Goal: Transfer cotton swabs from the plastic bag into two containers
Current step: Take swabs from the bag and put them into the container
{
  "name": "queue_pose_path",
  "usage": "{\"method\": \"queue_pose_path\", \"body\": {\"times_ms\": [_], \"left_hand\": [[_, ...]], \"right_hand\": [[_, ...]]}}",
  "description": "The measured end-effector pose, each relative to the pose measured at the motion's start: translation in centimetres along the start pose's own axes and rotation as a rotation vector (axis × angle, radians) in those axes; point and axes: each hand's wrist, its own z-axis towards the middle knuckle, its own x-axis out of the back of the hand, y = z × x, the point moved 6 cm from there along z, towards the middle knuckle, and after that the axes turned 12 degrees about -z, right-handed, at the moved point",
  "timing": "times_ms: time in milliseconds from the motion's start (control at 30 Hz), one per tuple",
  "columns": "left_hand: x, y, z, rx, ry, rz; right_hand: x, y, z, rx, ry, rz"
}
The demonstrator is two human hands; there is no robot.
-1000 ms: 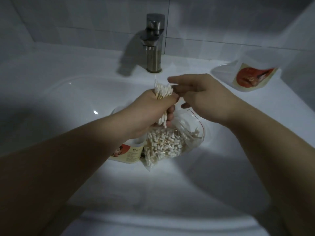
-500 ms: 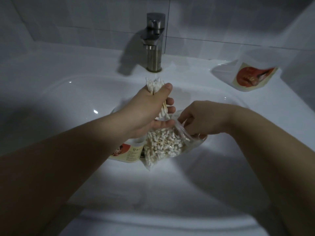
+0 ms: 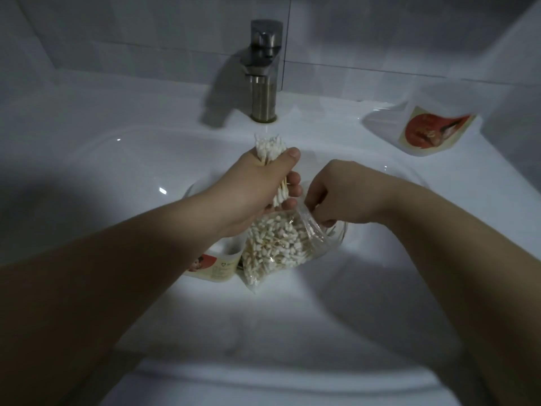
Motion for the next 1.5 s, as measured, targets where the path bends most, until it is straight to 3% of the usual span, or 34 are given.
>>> {"method": "queue_pose_path", "body": {"times_ms": [267,400,667,900,1100,1167,1300,1367,1500], "left_hand": [[-0.1,0.0,-0.3,-0.049,-0.038,0.241],[0.3,-1.4,-0.4,0.075,-0.052,0.337],[0.3,-1.3,-0.3,0.052,-0.045,0.337],[-0.3,-0.8,-0.5,0.055,-0.106,0.154],[-0.9,-0.8,-0.7,0.039,-0.155,0.190],[-1.0,-0.7,-0.7,0.032,-0.161,0.237],[-0.8,-0.7,-0.9,0.048,-0.171,0.239],[-0.8,-0.7,-0.9,0.066,-0.169,0.195],[-0.6,-0.7,-0.9,0.116,-0.150,0.109]], "right_hand": [[1.8,0.9,-0.4,-0.027,0.161,0.190],[2.8,1.8,-0.9,-0.064,0.223,0.260],[4.3,2.5,-1.5,-0.047,0.359,0.510],[3.3,1.8,-0.9,0.051,0.241,0.823],[3.0,1.5,-0.6,0.030,0.295,0.966],[2.9,1.4,-0.6,0.024,0.349,0.952],[2.7,0.6,-0.5,0.053,0.376,0.682],[2.4,0.0,-0.5,0.086,0.318,0.575],[2.1,-1.0,-0.9,0.200,0.155,0.669]]}}
